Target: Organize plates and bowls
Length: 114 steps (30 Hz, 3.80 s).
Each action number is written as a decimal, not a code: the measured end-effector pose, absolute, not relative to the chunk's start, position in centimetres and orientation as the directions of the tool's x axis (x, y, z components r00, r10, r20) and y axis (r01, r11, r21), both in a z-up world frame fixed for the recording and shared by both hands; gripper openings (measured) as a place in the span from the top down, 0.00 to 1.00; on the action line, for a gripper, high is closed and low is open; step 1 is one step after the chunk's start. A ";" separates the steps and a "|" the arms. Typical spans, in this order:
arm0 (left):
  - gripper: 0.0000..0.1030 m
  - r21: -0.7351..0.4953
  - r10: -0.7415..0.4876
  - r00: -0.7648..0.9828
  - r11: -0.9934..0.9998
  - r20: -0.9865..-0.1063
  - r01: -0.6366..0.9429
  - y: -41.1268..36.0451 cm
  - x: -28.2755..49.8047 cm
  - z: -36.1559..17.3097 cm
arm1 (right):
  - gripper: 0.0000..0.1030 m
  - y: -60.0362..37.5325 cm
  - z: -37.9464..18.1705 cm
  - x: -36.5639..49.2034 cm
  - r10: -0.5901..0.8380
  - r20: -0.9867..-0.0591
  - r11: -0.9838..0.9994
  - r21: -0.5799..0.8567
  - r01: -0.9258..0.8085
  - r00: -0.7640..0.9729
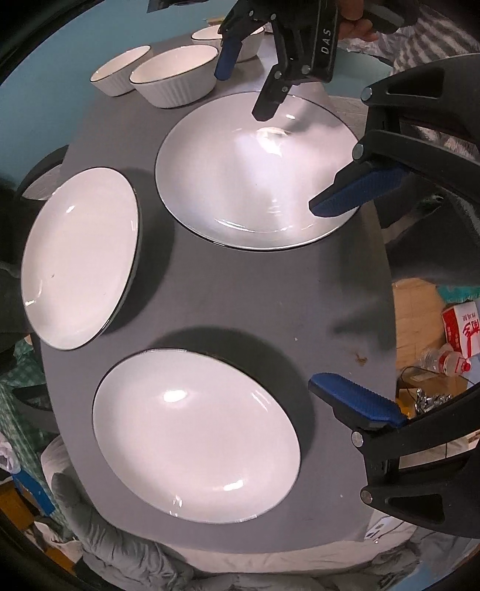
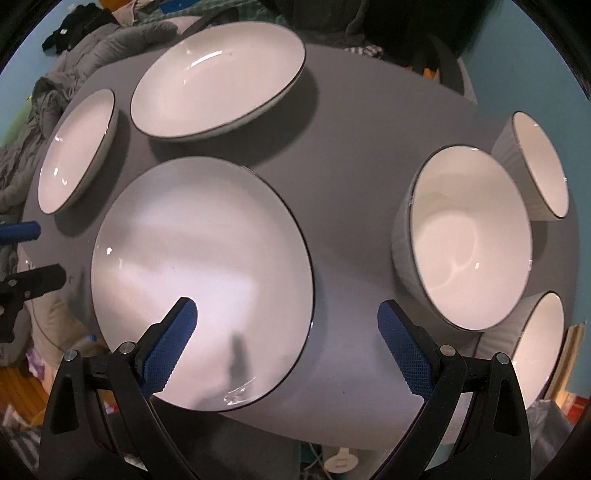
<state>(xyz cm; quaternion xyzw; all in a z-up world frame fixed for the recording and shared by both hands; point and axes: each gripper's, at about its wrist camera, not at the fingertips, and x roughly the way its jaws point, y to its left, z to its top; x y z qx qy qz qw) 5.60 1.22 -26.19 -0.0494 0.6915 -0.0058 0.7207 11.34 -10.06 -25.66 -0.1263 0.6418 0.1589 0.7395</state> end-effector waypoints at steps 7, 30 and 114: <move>0.37 -0.031 -0.031 0.017 0.999 -0.999 0.034 -1.2 6.1 -27.9 | 0.08 -10.4 -26.2 11.6 0.064 -0.994 0.901 0.018 -0.434 0.092; 0.65 -0.107 -0.108 0.023 0.993 -0.994 0.049 -2.4 6.1 -29.4 | 0.48 -8.5 -27.5 9.9 0.057 -0.996 0.860 0.012 -0.510 0.072; 0.71 -0.262 -0.259 0.039 0.953 -0.965 -0.150 2.9 8.8 -30.4 | 0.81 -9.7 -27.1 16.7 0.291 -0.954 0.863 0.295 -0.411 -0.073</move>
